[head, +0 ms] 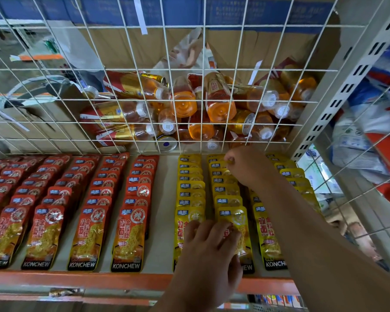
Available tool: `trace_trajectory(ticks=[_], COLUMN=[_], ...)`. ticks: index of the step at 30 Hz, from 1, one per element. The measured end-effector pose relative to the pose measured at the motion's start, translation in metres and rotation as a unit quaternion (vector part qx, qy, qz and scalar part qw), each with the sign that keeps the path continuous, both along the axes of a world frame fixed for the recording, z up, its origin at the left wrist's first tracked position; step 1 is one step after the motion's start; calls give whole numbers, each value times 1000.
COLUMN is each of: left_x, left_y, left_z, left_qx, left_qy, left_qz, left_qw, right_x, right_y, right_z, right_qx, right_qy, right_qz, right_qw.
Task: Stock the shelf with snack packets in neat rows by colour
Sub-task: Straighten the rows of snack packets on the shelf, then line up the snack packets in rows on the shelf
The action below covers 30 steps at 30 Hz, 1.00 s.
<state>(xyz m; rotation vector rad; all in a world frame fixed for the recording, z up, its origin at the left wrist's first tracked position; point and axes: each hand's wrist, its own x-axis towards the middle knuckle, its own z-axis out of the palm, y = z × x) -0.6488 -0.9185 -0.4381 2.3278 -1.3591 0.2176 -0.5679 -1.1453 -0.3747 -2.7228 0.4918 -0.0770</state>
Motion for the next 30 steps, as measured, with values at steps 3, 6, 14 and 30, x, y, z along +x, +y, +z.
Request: trace_trajectory(ticks=[3,6,14,30], left_x=[0,0,0,-1], left_y=[0,0,0,-1], left_z=[1,1,1,4], left_qx=[0,1,1,-6], left_qy=[0,2,0,7], left_qz=[-1,-1,-1,-6], left_qw=[1000,1000,1000,1000], right_x=[0,-1,-11,-20], right_y=[1,1,6,17], right_z=[1,2,10,12], right_qx=[-5,3,-21,2], right_qy=[6,4,-16,43], right_qz=[0,0,2,25], right_qw=[1000,1000,1000,999])
